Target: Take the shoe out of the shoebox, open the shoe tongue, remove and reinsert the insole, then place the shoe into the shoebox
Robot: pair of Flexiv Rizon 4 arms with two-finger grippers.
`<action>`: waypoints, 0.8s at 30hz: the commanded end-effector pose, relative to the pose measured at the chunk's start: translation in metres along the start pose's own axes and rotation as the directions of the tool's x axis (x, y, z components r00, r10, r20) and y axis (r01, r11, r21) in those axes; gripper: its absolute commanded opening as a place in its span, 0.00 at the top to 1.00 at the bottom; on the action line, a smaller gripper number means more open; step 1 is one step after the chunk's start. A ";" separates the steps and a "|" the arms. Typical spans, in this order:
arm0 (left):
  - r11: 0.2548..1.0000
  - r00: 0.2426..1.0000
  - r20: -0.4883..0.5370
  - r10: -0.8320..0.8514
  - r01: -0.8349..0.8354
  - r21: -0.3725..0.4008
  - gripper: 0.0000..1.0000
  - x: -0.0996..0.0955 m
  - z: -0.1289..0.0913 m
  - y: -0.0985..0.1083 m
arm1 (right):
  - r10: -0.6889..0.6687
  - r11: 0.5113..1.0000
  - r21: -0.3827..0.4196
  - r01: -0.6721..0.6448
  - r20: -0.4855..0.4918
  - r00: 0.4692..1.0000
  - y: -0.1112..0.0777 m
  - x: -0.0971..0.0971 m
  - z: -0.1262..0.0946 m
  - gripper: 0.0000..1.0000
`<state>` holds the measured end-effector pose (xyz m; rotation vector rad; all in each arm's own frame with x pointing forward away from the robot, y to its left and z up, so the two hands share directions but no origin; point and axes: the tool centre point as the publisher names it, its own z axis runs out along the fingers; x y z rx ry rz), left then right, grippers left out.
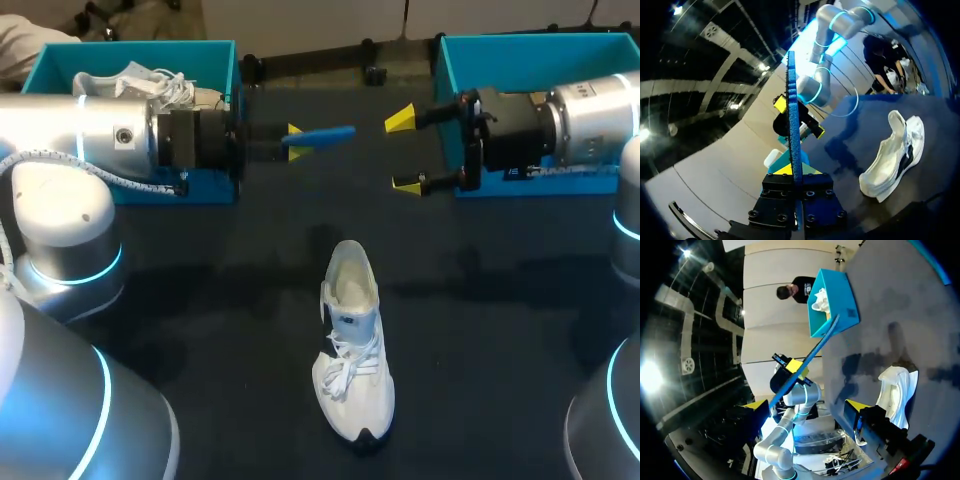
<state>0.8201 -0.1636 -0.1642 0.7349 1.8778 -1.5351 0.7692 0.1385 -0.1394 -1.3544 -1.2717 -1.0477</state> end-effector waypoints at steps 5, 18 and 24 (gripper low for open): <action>0.647 0.641 -0.094 0.762 -0.759 0.072 1.00 -0.004 0.006 0.008 | 0.000 1.000 -0.001 0.000 0.002 1.000 0.000 0.000 0.001 0.00; 0.547 0.544 -0.081 0.835 -0.837 0.017 1.00 -0.010 0.012 0.012 | 0.000 1.000 -0.001 0.000 0.002 1.000 0.000 0.000 0.001 0.00; 0.572 0.569 -0.095 0.817 -0.820 -0.001 1.00 -0.013 0.013 0.015 | 0.000 1.000 -0.001 0.000 0.002 1.000 0.000 0.000 0.001 0.00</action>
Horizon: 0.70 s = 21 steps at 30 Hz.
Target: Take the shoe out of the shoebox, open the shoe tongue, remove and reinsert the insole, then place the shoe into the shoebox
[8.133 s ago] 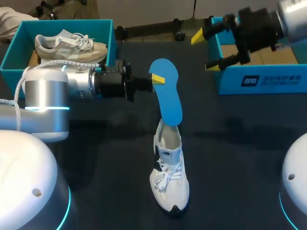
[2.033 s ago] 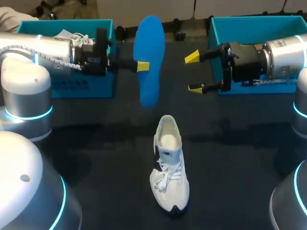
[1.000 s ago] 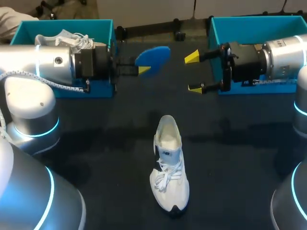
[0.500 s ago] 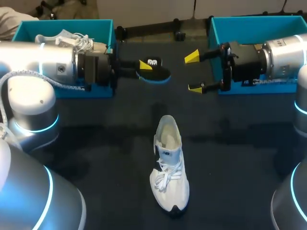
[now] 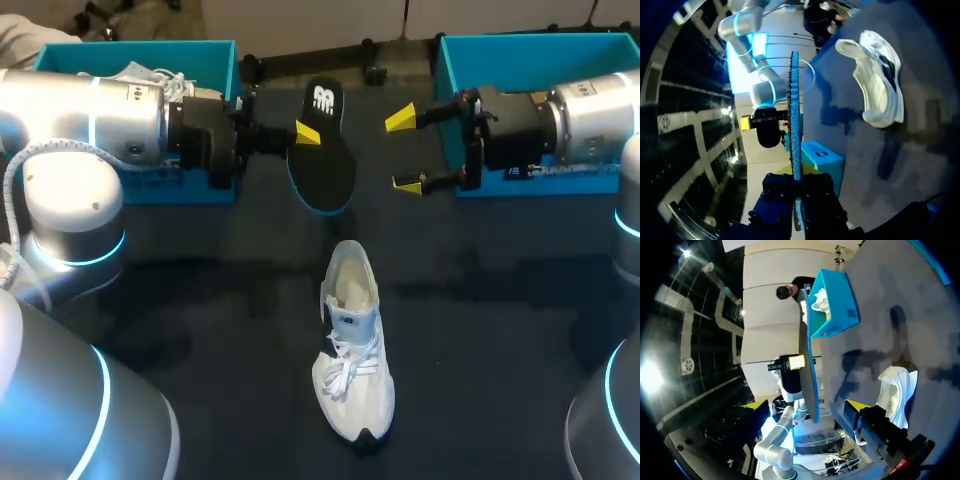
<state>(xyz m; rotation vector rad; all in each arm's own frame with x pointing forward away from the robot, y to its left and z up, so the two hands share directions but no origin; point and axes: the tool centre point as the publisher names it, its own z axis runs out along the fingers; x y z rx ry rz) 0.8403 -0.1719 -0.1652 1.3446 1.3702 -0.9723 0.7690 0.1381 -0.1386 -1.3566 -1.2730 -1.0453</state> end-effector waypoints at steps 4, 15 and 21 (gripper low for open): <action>0.987 0.987 -0.017 0.159 -0.160 -0.026 1.00 0.000 0.003 0.000 | -0.001 1.000 -0.001 0.001 -0.001 1.000 0.000 -0.001 0.002 0.00; 0.998 0.997 0.021 0.069 -0.069 -0.001 1.00 -0.001 0.019 -0.004 | -0.001 1.000 -0.001 0.001 -0.001 1.000 0.000 -0.001 0.002 0.00; 1.000 0.998 0.066 0.017 -0.016 -0.018 1.00 -0.009 0.024 -0.004 | -0.014 1.000 -0.004 0.014 -0.001 1.000 0.001 -0.002 0.005 0.00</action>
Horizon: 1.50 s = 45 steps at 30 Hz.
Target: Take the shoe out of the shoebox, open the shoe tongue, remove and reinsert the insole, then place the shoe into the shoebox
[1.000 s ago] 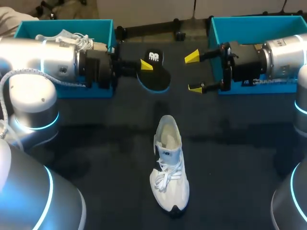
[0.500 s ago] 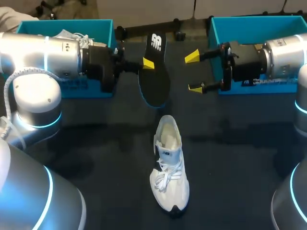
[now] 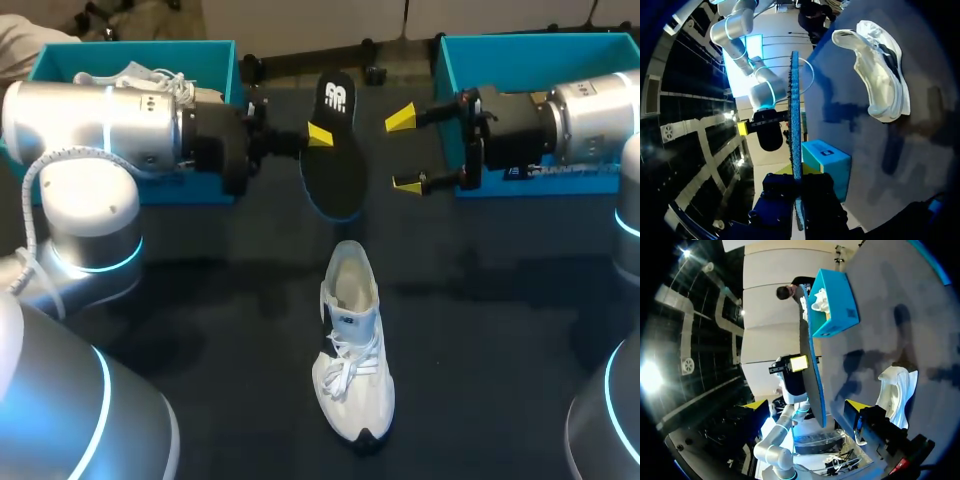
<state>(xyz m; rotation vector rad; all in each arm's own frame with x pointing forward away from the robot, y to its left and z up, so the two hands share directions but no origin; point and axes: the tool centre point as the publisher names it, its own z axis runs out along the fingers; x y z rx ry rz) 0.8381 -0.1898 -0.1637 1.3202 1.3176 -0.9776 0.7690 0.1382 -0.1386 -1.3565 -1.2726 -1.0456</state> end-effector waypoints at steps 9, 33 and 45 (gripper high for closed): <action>0.999 0.999 0.035 -0.031 0.032 -0.023 1.00 -0.002 0.020 -0.002 | -0.106 0.994 -0.045 0.104 -0.051 0.993 0.002 -0.006 0.020 0.00; 0.997 0.995 0.086 -0.056 0.060 -0.040 1.00 -0.004 0.028 0.000 | -0.114 0.992 -0.055 0.110 -0.073 0.991 0.018 -0.013 0.039 0.60; 0.998 0.994 0.097 -0.058 0.061 -0.031 1.00 -0.006 0.029 0.000 | -0.100 0.994 -0.057 0.096 -0.066 0.993 0.020 -0.017 0.038 0.73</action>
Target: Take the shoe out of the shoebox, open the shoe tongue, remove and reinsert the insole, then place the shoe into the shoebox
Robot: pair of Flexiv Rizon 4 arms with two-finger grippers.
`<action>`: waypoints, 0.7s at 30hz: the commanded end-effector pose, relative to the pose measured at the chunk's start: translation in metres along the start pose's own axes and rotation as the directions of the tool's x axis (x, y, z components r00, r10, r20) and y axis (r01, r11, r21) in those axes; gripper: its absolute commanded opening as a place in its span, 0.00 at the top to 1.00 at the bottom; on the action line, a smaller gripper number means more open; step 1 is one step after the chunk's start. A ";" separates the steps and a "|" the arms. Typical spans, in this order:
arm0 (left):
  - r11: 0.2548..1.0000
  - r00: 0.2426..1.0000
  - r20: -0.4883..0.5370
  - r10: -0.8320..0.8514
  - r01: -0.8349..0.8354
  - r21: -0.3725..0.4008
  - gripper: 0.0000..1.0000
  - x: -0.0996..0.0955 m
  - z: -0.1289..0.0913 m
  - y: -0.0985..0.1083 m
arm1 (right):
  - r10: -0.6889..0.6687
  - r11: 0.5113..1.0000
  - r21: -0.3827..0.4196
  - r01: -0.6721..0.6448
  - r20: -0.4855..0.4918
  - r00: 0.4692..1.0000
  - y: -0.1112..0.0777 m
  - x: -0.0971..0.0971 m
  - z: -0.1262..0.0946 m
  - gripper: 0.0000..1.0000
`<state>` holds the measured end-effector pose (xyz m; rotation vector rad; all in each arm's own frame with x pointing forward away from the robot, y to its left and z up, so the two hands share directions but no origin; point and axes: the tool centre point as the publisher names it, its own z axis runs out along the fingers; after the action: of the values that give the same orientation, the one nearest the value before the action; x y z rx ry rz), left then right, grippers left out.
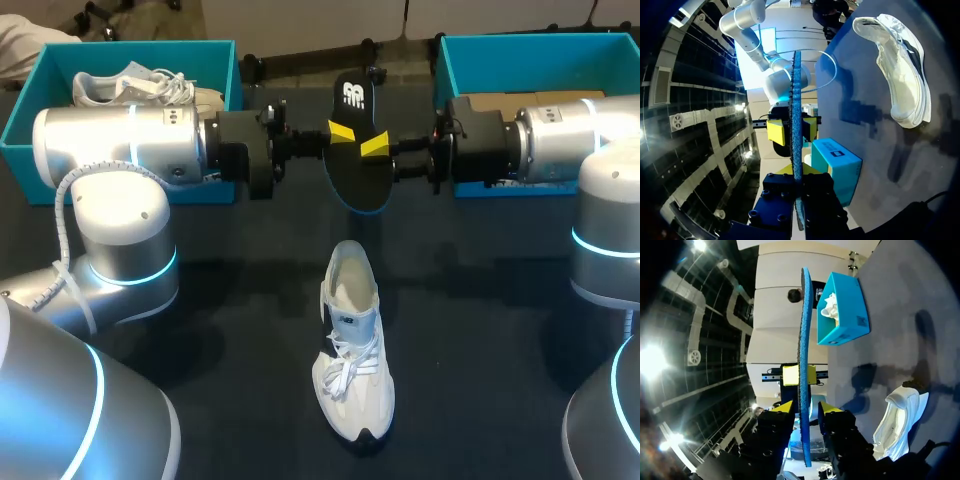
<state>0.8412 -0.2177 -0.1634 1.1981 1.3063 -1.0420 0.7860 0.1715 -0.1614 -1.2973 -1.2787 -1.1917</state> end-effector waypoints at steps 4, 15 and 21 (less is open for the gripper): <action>1.000 1.000 0.002 0.006 -0.006 0.002 1.00 0.000 0.002 -0.001 | 0.002 1.000 -0.003 -0.002 0.000 1.000 0.000 -0.002 0.001 0.80; 1.000 1.000 -0.003 0.010 -0.010 0.008 1.00 0.000 0.004 -0.004 | 0.001 1.000 -0.008 -0.001 0.004 1.000 -0.001 -0.004 0.000 1.00; 1.000 1.000 -0.029 -0.001 0.002 0.030 0.00 -0.001 -0.005 -0.009 | -0.023 1.000 -0.016 0.023 -0.006 1.000 -0.001 -0.007 -0.001 1.00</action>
<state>0.8345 -0.2209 -0.1656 1.2228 1.3101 -1.0480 0.7859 0.1693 -0.1653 -1.2977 -1.2875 -1.2110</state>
